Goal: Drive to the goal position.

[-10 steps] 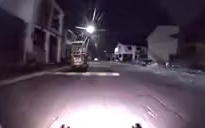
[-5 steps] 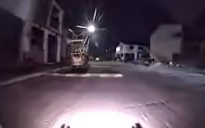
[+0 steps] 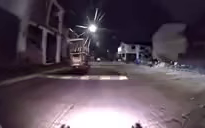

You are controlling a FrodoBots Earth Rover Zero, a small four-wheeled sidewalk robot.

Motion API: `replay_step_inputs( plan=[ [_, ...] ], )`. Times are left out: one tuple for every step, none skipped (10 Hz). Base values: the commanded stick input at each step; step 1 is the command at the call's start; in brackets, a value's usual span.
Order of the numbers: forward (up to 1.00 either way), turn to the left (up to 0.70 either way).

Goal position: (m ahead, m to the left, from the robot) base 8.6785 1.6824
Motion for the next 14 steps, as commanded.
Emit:
replay_step_inputs(
  plan=[
    [0.85,0.00],
    [0.85,0.00],
    [0.85,0.00],
    [0.85,0.00],
    [0.85,0.00],
    [0.85,0.00],
    [0.85,0.00],
    [0.85,0.00],
    [0.85,0.00],
    [0.85,0.00],
    [0.85,0.00],
    [0.85,0.00],
    [0.85,0.00],
    [0.85,0.00]
  ],
)
